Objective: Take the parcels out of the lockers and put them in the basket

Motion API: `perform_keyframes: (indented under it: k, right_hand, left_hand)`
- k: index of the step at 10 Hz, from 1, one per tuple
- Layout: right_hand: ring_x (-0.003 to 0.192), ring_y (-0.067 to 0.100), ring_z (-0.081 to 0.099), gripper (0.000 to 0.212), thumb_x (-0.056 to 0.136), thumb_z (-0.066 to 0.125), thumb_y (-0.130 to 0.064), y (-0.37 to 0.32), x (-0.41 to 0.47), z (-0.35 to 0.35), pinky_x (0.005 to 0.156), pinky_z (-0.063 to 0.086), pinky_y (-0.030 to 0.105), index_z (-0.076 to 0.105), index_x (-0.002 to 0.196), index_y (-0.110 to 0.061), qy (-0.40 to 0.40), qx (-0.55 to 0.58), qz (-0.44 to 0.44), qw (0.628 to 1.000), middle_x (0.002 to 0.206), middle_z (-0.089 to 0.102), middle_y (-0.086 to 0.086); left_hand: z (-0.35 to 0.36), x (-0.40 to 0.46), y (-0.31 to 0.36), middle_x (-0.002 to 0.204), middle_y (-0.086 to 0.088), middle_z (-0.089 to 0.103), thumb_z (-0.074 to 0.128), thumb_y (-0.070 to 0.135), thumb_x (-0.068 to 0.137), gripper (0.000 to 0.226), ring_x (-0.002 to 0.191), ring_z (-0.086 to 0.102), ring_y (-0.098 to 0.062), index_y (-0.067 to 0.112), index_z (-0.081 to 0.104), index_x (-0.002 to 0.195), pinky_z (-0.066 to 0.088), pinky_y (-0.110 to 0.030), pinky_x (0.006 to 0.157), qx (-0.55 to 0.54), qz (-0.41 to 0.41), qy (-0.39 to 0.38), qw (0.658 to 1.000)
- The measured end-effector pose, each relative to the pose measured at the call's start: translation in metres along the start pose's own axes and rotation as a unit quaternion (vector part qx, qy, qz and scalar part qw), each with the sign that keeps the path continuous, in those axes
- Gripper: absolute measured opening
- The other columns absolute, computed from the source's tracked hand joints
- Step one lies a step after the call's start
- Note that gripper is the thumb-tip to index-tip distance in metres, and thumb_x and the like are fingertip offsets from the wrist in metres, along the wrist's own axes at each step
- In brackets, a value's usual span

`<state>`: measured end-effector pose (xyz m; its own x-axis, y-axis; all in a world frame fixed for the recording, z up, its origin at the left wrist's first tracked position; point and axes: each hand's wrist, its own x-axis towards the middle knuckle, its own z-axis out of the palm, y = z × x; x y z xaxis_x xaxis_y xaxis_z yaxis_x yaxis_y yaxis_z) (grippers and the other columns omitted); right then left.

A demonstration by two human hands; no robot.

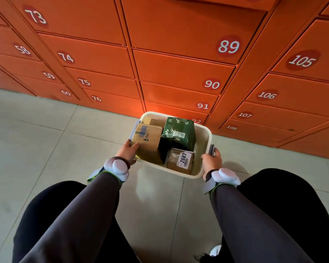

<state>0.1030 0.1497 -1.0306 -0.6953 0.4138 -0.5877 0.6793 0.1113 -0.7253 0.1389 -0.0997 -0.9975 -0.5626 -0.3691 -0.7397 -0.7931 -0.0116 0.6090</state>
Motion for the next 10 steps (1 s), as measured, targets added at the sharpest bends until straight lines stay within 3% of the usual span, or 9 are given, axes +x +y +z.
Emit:
perform_keyframes:
  k: [1, 2, 4, 5, 6, 7, 8, 9, 10]
  right_hand:
    - [0.115, 0.034, 0.055, 0.054, 0.084, 0.043, 0.002, 0.000, 0.007, -0.001, 0.097, 0.043, 0.036, 0.047, 0.135, -0.016, 0.014, -0.025, -0.010, 1.000, 0.132, 0.057, 0.012]
    - [0.126, 0.031, 0.049, 0.058, 0.086, 0.039, 0.004, -0.002, 0.014, -0.001, 0.105, 0.037, 0.034, 0.040, 0.140, -0.016, 0.012, -0.026, -0.017, 0.999, 0.138, 0.052, 0.009]
    - [0.126, 0.029, 0.049, 0.060, 0.084, 0.039, 0.006, 0.001, 0.022, -0.003, 0.107, 0.037, 0.033, 0.040, 0.140, -0.015, 0.002, -0.030, -0.025, 0.999, 0.139, 0.051, 0.010]
    - [0.122, 0.029, 0.052, 0.060, 0.083, 0.040, 0.006, -0.001, 0.024, -0.004, 0.097, 0.037, 0.027, 0.040, 0.140, -0.015, -0.007, -0.036, -0.022, 0.999, 0.136, 0.054, 0.012]
    - [0.123, 0.029, 0.051, 0.060, 0.085, 0.041, 0.004, -0.002, 0.025, -0.006, 0.097, 0.037, 0.027, 0.036, 0.142, -0.015, -0.013, -0.054, -0.016, 0.998, 0.137, 0.052, 0.011]
    - [0.127, 0.033, 0.047, 0.059, 0.088, 0.041, 0.000, -0.006, 0.025, -0.006, 0.104, 0.035, 0.033, 0.028, 0.144, -0.012, -0.032, -0.110, 0.001, 0.993, 0.142, 0.046, 0.014]
    - [0.130, 0.039, 0.041, 0.063, 0.092, 0.040, -0.005, -0.024, 0.020, -0.012, 0.104, 0.035, 0.038, 0.010, 0.148, -0.007, -0.054, -0.133, 0.063, 0.988, 0.147, 0.035, 0.020]
    - [0.132, 0.038, 0.038, 0.055, 0.095, 0.037, -0.005, -0.049, -0.003, -0.025, 0.108, 0.031, 0.039, 0.014, 0.144, 0.005, -0.045, -0.182, 0.085, 0.979, 0.147, 0.033, 0.024]
    - [0.127, 0.035, 0.042, 0.042, 0.097, 0.035, -0.011, -0.083, -0.046, -0.048, 0.101, 0.033, 0.039, 0.036, 0.134, 0.009, -0.054, -0.251, 0.077, 0.963, 0.138, 0.043, 0.026]
  left_hand:
    - [0.004, 0.004, 0.001, 0.144, -0.007, 0.038, 0.045, 0.030, 0.093, 0.058, 0.117, 0.044, -0.029, 0.025, 0.022, 0.146, 0.048, -0.041, 0.092, -0.015, 0.002, -0.001, 1.000]
    - [0.006, 0.006, 0.003, 0.144, -0.007, 0.038, 0.044, 0.029, 0.094, 0.058, 0.122, 0.044, -0.031, 0.024, 0.021, 0.146, 0.048, -0.042, 0.094, -0.011, 0.003, -0.007, 1.000]
    - [0.007, 0.007, 0.002, 0.144, -0.008, 0.038, 0.041, 0.030, 0.095, 0.055, 0.124, 0.045, -0.034, 0.019, 0.022, 0.145, 0.049, -0.043, 0.093, 0.036, 0.026, -0.014, 0.999]
    - [0.005, 0.011, 0.005, 0.143, -0.010, 0.039, 0.042, 0.028, 0.095, 0.054, 0.124, 0.045, -0.035, 0.017, 0.025, 0.144, 0.049, -0.045, 0.093, 0.045, 0.023, -0.018, 0.999]
    - [0.006, 0.012, 0.010, 0.138, -0.010, 0.042, 0.042, 0.027, 0.094, 0.051, 0.117, 0.047, -0.035, 0.017, 0.028, 0.142, 0.050, -0.044, 0.089, 0.057, 0.016, -0.013, 0.998]
    - [0.007, 0.008, 0.016, 0.125, -0.010, 0.049, 0.043, 0.028, 0.093, 0.049, 0.105, 0.049, -0.034, 0.013, 0.034, 0.139, 0.049, -0.047, 0.095, 0.132, 0.018, 0.011, 0.991]
    - [0.009, -0.007, 0.030, 0.132, -0.020, 0.050, 0.044, 0.025, 0.092, 0.048, 0.117, 0.050, -0.040, 0.008, 0.035, 0.136, 0.043, -0.048, 0.102, 0.213, 0.028, 0.043, 0.976]
    - [0.010, -0.033, 0.042, 0.132, -0.024, 0.049, 0.045, 0.027, 0.092, 0.047, 0.118, 0.049, -0.042, 0.004, 0.037, 0.132, 0.040, -0.046, 0.103, 0.295, 0.010, 0.041, 0.955]
    - [0.006, -0.071, 0.063, 0.132, -0.022, 0.051, 0.050, 0.028, 0.091, 0.050, 0.119, 0.050, -0.040, 0.004, 0.038, 0.133, 0.040, -0.045, 0.103, 0.336, 0.015, -0.002, 0.942]
